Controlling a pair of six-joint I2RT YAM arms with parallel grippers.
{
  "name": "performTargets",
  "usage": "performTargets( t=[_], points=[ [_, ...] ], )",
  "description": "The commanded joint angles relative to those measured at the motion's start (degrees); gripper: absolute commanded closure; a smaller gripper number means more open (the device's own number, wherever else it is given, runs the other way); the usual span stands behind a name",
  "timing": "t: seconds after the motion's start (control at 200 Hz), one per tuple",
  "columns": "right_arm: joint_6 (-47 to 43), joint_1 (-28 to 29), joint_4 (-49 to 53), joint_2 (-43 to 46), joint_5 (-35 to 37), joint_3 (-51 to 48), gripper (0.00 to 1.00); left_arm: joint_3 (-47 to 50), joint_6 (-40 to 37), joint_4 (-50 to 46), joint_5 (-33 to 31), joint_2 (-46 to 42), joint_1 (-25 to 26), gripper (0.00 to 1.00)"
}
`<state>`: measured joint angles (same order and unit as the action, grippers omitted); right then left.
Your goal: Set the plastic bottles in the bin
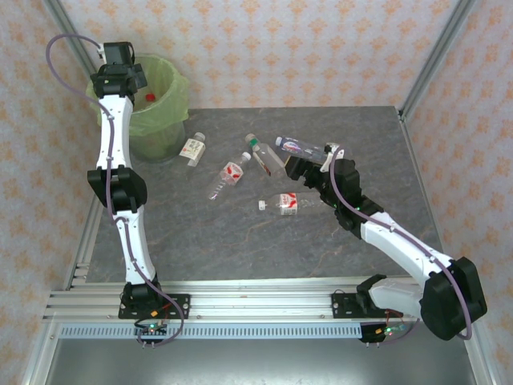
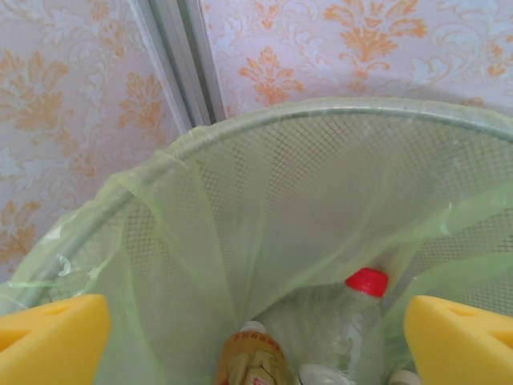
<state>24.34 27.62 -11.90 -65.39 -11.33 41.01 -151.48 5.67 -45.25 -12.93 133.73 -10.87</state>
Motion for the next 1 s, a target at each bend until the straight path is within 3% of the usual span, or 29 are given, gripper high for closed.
performTargets(
  t=[0.0,0.235,0.435,0.631,0.996],
  points=[
    [-0.6,0.3,-0.5,1.2,1.3,-0.5,0.01,-2.2,3.5,-2.7,3.3,-4.1,-0.3,0.0],
    [-0.3,0.2,-0.6,1.2,2.3,-0.8,0.01,-2.1,8.8,-3.4,14.7,-6.8,-0.2,0.0],
    [0.1,0.3,-0.8,1.5,3.5,-1.1,0.01,-1.2,10.5,-4.2,20.6,-9.6,1.2,0.0],
    [0.8,0.2,-1.6,1.8,4.6,-1.9,0.01,4.4,6.8,-3.5,18.9,-15.0,6.0,0.0],
    [5.5,0.3,-4.1,3.5,15.5,-5.8,0.01,29.6,1.3,7.2,15.9,-30.4,18.0,0.0]
  ],
)
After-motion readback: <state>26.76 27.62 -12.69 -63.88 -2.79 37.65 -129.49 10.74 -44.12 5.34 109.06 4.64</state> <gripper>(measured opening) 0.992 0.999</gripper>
